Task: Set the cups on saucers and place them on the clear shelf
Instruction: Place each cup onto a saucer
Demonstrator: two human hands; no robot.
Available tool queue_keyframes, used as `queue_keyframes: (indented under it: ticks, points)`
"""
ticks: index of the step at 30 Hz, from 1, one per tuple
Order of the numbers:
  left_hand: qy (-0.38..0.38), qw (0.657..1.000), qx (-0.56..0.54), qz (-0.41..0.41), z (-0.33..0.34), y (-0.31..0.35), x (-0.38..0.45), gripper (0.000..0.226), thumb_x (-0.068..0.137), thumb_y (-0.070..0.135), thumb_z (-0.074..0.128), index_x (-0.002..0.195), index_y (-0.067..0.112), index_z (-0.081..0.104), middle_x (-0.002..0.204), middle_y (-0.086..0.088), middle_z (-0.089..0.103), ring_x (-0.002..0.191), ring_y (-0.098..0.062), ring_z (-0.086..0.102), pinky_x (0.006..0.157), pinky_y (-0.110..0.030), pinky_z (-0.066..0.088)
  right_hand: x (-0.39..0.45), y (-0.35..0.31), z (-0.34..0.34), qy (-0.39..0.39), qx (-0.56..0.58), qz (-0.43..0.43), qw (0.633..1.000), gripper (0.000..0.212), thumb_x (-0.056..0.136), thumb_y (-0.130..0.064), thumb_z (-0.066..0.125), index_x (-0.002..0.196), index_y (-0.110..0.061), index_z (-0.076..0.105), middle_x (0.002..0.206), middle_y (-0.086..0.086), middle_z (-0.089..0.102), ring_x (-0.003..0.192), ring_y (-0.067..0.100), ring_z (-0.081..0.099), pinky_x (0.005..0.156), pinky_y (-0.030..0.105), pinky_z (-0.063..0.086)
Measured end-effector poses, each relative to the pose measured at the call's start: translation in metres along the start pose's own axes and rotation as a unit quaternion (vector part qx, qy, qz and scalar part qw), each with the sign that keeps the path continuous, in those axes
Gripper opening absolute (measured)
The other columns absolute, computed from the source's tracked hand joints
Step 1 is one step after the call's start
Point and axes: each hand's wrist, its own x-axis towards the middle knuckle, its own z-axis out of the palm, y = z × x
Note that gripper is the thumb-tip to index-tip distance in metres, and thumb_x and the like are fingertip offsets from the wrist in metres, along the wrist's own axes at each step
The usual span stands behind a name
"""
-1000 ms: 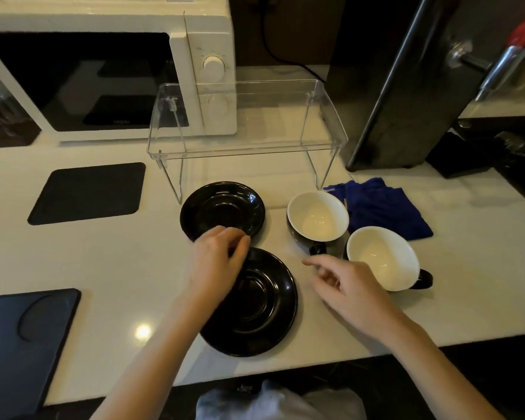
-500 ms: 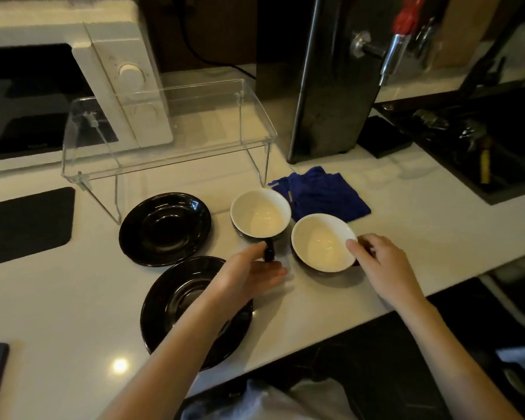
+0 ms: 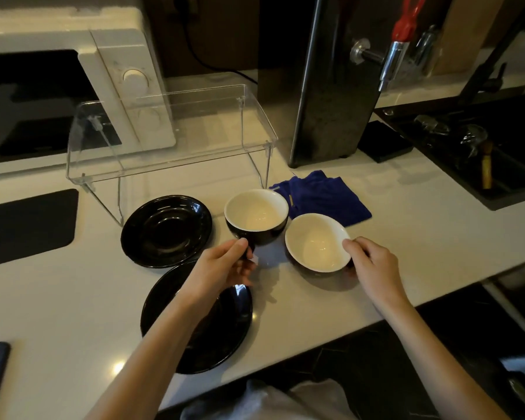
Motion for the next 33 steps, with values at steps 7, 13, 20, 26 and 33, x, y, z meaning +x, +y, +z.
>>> queue_keyframes:
  ticks: [7, 13, 20, 26, 33]
  points:
    - [0.009, 0.998, 0.002, 0.059, -0.046, 0.006, -0.017, 0.029, 0.08, 0.036, 0.049, 0.073, 0.01, 0.06, 0.072, -0.01, 0.059, 0.062, -0.012, 0.056, 0.056, -0.02, 0.052, -0.002, -0.031, 0.02, -0.034, 0.087, -0.056, 0.994, 0.028, 0.088, -0.014, 0.052, 0.066, 0.003, 0.055, 0.06, 0.004, 0.053, 0.054, -0.002, 0.049, 0.04, 0.008, 0.037]
    - [0.083, 0.993, 0.051, 0.065, -0.084, 0.004, -0.03, 0.029, 0.088, 0.029, 0.045, 0.073, 0.008, 0.059, 0.073, -0.011, 0.057, 0.063, -0.012, 0.059, 0.059, -0.021, 0.054, -0.007, -0.054, 0.052, -0.133, 0.089, -0.126, 0.979, 0.036, 0.087, -0.023, 0.055, 0.058, -0.002, 0.049, 0.052, 0.012, 0.044, 0.05, 0.008, 0.044, 0.045, 0.016, 0.035]
    - [0.108, 0.991, 0.07, 0.044, -0.114, -0.003, -0.029, 0.031, 0.092, 0.028, 0.044, 0.072, 0.009, 0.058, 0.073, -0.012, 0.055, 0.063, -0.014, 0.057, 0.063, -0.025, 0.054, -0.022, -0.06, 0.089, -0.225, 0.066, -0.162, 0.958, 0.043, 0.077, -0.047, 0.048, 0.06, -0.008, 0.052, 0.058, 0.019, 0.052, 0.058, 0.031, 0.05, 0.052, 0.034, 0.039]
    - [0.121, 0.99, 0.059, 0.031, -0.121, -0.006, -0.027, 0.031, 0.093, 0.028, 0.043, 0.072, 0.01, 0.058, 0.073, -0.013, 0.053, 0.06, -0.012, 0.056, 0.059, -0.024, 0.054, -0.03, -0.063, 0.102, -0.253, 0.003, -0.206, 0.945, 0.046, 0.08, -0.048, 0.044, 0.062, -0.005, 0.05, 0.057, 0.02, 0.05, 0.057, 0.029, 0.047, 0.054, 0.044, 0.04]
    - [0.128, 0.99, 0.063, 0.019, -0.124, -0.006, -0.026, 0.031, 0.093, 0.029, 0.042, 0.072, 0.011, 0.057, 0.066, -0.006, 0.047, 0.053, -0.01, 0.044, 0.043, -0.018, 0.042, -0.03, -0.064, 0.106, -0.256, -0.043, -0.224, 0.939, 0.045, 0.082, -0.047, 0.042, 0.062, -0.007, 0.047, 0.057, 0.015, 0.049, 0.056, 0.025, 0.045, 0.055, 0.045, 0.04]
